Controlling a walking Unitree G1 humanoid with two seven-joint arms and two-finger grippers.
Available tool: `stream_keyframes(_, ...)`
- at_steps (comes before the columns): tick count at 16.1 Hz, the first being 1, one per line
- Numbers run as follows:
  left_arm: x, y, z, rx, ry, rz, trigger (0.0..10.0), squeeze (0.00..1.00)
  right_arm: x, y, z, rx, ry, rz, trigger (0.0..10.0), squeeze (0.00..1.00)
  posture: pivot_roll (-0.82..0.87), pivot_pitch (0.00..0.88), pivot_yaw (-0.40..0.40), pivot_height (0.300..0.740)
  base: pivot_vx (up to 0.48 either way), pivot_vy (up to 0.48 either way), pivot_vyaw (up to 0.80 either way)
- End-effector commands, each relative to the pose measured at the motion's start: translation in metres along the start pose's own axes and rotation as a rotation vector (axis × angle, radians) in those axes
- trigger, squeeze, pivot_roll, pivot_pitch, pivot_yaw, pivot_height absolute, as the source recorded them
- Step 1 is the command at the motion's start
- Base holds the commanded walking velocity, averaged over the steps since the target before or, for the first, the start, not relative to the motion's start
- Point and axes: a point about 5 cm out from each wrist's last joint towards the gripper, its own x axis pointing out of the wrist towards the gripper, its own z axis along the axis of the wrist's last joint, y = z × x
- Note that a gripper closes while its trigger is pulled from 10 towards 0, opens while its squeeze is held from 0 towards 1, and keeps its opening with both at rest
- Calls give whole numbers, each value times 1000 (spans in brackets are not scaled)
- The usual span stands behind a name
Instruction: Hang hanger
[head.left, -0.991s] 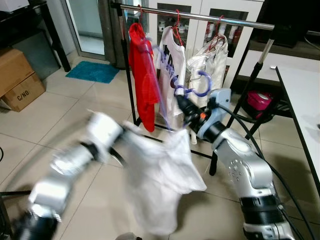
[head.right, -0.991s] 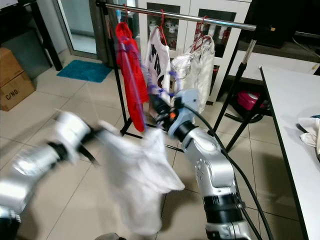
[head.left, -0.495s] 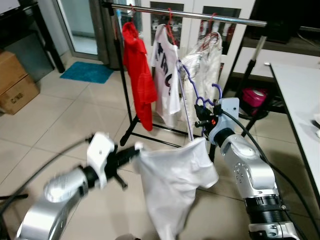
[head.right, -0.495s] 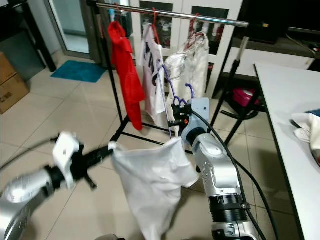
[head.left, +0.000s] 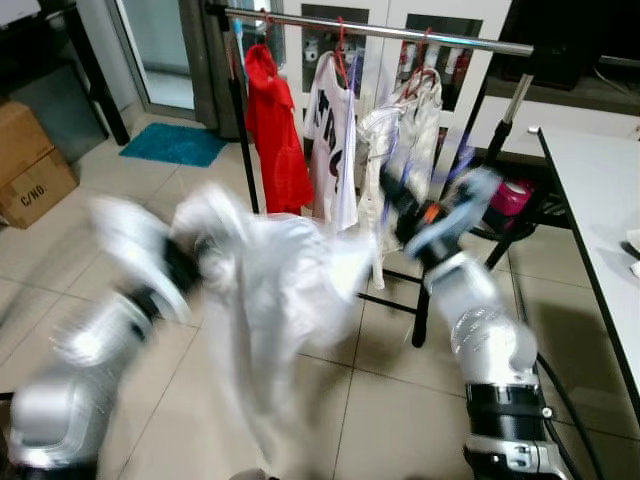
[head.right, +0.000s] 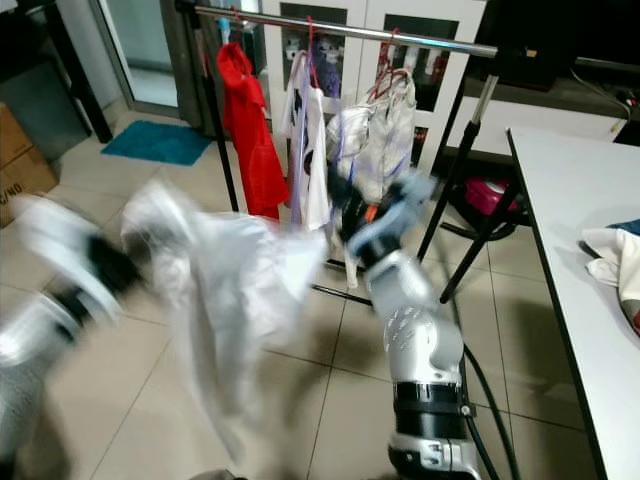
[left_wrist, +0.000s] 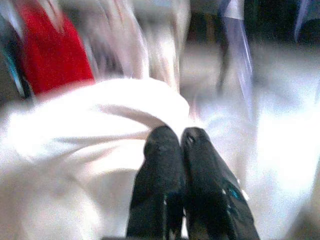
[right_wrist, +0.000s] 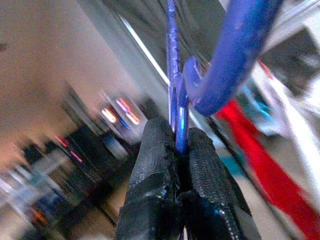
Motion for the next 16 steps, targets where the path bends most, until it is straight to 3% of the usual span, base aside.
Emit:
stream_keyframes(1,2,-15,-28,54,169,-102,0,0,1,3,13,10,-66,23,10000,0,50,0,15,740,0,0,0)
stream_keyframes(2,4,-34,-26,-25,136,-224,0,0,1,-6,15,-25,-72,-36,10000,0,50,0,15,740,0,0,0)
stream_keyframes(4,1,-48,-18,-88,109,-347,0,0,-2,-13,19,-6,-109,-72,10000,0,49,0,17,740,0,0,0)
stream_keyframes(6,0,-46,-9,-108,46,-354,0,0,-3,-13,20,-20,-98,-74,10000,0,51,0,21,740,0,0,0)
stream_keyframes(8,1,-41,27,-210,-194,-372,0,0,0,-15,10,-165,-20,-111,10000,0,46,0,29,740,0,0,0)
stream_keyframes(9,0,-41,38,-238,-253,-394,0,0,2,-14,5,-236,16,-107,10000,0,47,0,30,740,0,0,0)
stream_keyframes(10,0,-41,45,-239,-280,-407,0,0,4,-15,2,-257,31,-120,10000,0,47,0,32,740,0,0,0)
stream_keyframes(12,-2,-42,77,-266,-424,-478,0,0,16,-15,-8,-297,59,-111,10000,0,47,0,32,740,0,0,0)
stream_keyframes(13,-4,-43,87,-275,-468,-502,0,0,22,-13,-13,-318,73,-94,10000,0,55,0,24,740,0,0,0)
stream_keyframes(15,-6,-45,95,-271,-488,-528,0,0,27,-13,-25,-449,147,-80,10000,0,62,0,12,740,0,0,0)
stream_keyframes(16,-9,-51,101,-263,-499,-568,0,0,29,-14,-33,-445,170,-94,10000,0,71,0,3,740,0,0,0)
